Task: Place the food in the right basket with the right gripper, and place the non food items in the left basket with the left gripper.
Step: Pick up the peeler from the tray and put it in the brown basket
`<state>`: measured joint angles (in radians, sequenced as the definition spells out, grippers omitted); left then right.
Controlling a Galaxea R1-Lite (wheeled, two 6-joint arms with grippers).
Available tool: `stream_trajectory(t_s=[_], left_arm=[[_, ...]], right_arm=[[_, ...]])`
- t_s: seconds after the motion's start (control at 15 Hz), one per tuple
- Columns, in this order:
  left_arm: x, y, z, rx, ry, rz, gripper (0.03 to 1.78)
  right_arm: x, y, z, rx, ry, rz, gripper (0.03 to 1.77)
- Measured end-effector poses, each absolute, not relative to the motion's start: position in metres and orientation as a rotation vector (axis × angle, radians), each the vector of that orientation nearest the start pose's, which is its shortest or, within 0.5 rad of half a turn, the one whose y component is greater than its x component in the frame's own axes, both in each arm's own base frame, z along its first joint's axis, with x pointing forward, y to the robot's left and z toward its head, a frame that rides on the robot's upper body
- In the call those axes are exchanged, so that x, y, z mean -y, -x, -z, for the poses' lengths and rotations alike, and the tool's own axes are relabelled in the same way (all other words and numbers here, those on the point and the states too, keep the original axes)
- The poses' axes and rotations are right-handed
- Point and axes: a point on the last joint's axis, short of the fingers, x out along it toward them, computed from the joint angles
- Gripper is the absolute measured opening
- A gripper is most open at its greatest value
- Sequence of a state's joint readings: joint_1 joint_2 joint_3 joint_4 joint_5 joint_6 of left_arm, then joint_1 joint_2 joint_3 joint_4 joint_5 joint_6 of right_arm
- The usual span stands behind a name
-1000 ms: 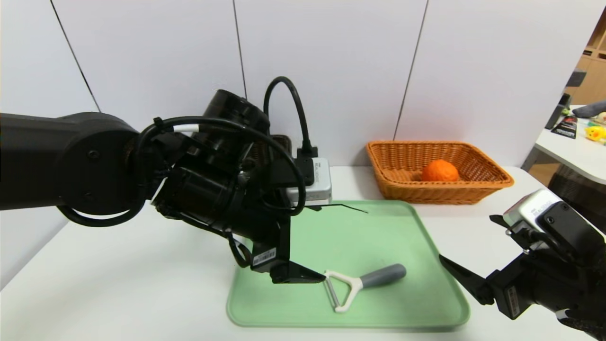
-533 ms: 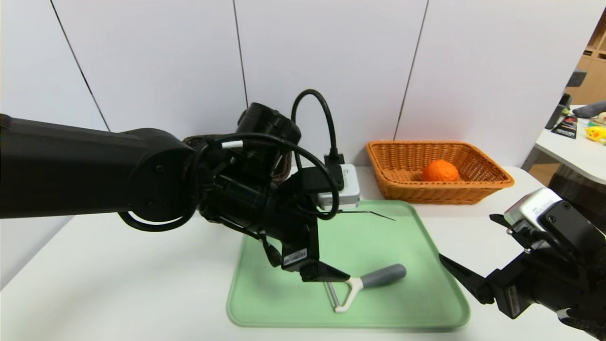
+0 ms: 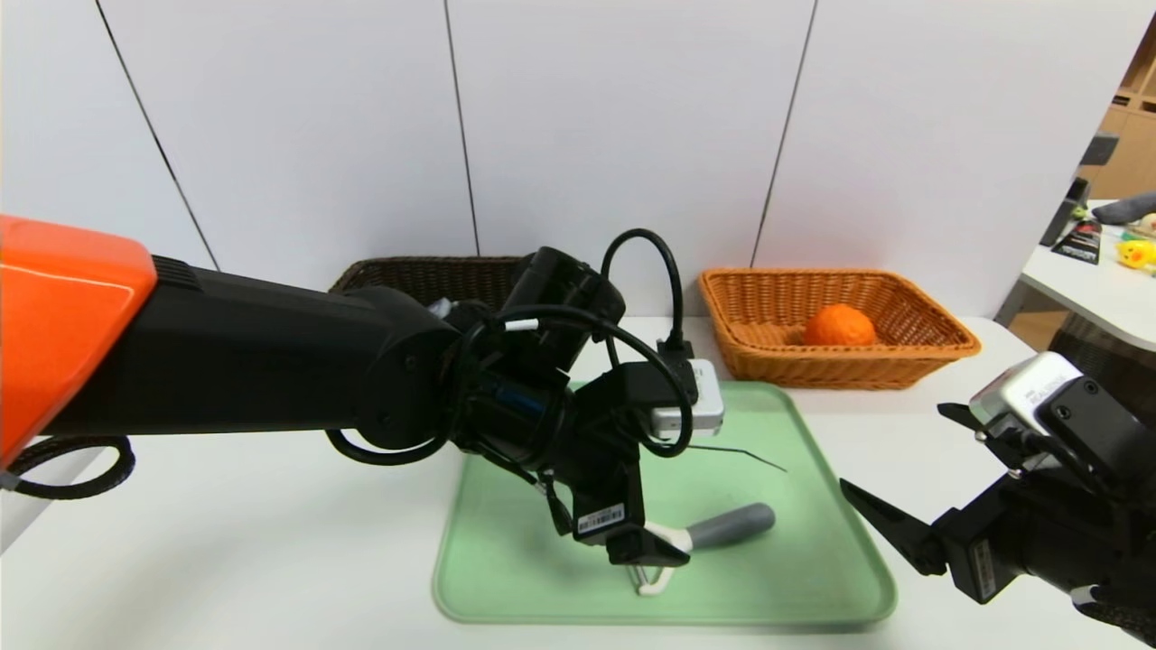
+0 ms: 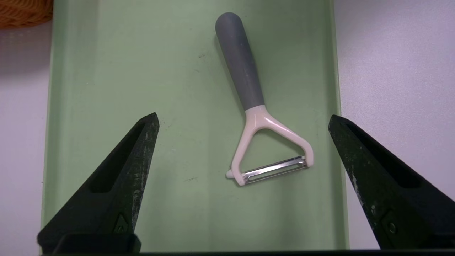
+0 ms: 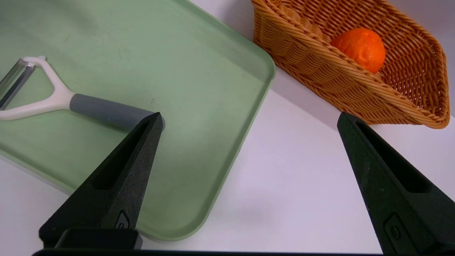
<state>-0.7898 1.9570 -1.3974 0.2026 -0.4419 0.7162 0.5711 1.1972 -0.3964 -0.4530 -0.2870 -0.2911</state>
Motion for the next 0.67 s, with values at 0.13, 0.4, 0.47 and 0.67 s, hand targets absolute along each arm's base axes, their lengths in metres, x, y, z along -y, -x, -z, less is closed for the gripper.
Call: stream_trajectory(t_s=[0.13, 0.4, 0.47, 0.67], left_arm=[[0.277, -0.256, -0.173, -0.363, -0.732, 1.424, 1.69], [0.292, -0.257, -0.162, -0.369, -0.701, 1.415, 1.69], [0.295, -0.256, -0.159, -0.378, -0.699, 1.413, 1.69], [0.301, -0.255, -0.151, -0.4, -0.705, 1.424, 1.69]], right_arm=[[-0.082, -0.14, -0.173, -0.27, 0.429, -0.326, 1.69], [-0.082, -0.14, -0.175, -0.262, 0.426, -0.324, 1.69], [-0.082, -0.14, -0.175, -0.262, 0.426, -0.324, 1.69], [-0.082, -0.14, -0.175, -0.261, 0.427, -0.325, 1.69]])
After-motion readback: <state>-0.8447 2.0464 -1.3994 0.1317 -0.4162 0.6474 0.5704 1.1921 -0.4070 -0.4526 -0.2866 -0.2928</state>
